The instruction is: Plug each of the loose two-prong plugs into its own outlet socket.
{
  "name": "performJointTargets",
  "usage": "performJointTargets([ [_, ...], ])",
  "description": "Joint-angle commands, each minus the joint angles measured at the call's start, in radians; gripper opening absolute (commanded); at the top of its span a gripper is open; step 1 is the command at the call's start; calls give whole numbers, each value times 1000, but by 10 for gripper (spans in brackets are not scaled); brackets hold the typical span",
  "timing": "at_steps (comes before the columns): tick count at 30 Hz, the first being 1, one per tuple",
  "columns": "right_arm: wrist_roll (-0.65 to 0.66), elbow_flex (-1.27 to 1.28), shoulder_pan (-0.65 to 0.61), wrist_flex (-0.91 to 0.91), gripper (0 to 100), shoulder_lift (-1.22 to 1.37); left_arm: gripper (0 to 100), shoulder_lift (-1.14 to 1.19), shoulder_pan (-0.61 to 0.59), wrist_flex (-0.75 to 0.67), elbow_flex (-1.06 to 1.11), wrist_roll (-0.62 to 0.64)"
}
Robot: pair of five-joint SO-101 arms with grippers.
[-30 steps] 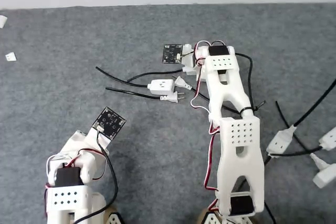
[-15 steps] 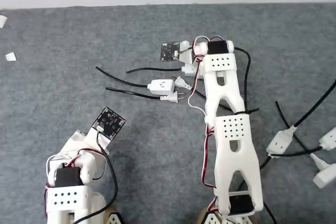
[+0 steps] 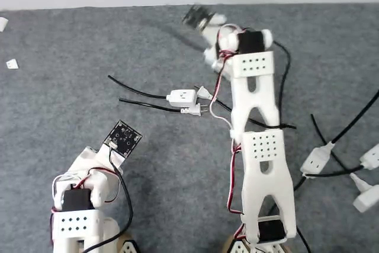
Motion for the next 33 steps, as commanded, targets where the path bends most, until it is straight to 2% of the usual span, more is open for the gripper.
performJointTargets([
  [1,-209,-46,42,50,8,-136,13,-14,-12,-32,-8,28],
  [5,-393,166,67,50,8,-246,13,-14,-12,-32,-8,28],
  [10,-583,620,68,44,8,-504,13,-14,-12,-32,-8,28],
  [14,-689,916,50,39,8,-717,13,-14,-12,-32,-8,28],
  [19,-758,1254,-13,-18,8,-958,13,-14,-12,-32,-8,28],
  [22,-793,1513,-71,-133,8,-1102,13,-14,-14,-32,-8,28],
  [29,-868,2214,-228,-552,9,-1434,13,-14,-14,-32,-8,28],
  [33,-861,2407,-236,-736,12,-1554,13,-14,-14,-32,-8,28],
])
